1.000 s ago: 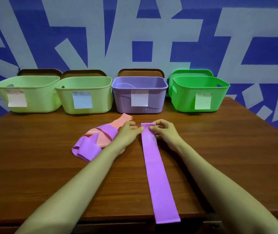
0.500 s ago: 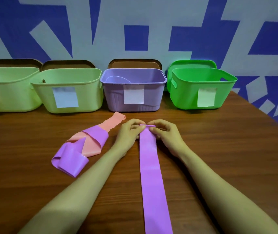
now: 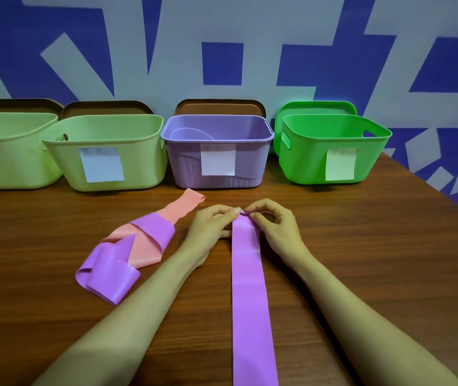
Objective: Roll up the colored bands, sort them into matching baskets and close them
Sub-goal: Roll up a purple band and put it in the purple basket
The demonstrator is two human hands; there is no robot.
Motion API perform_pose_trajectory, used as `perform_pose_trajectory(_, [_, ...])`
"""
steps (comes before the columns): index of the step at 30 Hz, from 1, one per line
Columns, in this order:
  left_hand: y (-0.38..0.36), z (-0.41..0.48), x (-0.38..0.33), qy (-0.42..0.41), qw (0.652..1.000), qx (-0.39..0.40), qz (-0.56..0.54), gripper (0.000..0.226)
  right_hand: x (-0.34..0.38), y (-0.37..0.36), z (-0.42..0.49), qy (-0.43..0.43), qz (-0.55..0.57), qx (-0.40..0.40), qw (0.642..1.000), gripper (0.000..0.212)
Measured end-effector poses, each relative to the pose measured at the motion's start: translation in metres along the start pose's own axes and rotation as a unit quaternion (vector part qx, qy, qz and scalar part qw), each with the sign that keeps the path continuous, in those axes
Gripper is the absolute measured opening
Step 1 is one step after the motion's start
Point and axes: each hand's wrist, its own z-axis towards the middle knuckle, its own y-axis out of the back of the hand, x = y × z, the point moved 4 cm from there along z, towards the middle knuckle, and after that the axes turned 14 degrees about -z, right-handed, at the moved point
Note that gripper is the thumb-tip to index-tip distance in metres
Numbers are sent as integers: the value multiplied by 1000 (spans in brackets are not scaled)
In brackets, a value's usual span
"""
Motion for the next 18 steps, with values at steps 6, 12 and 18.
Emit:
perform_pose_trajectory(6, [3,0,3,-38,999,-22,2,8,-5,-5,2,-35,59,49,996,23])
perform_pose_trajectory(12, [3,-3,-2,-85,994,-31,66,7,-3,-4,-1,-102,121,63,985,14])
perform_pose_trajectory(18, [4,0,2,-49,998,-16,46,15,-4,-2,-1,-106,128,35,985,9])
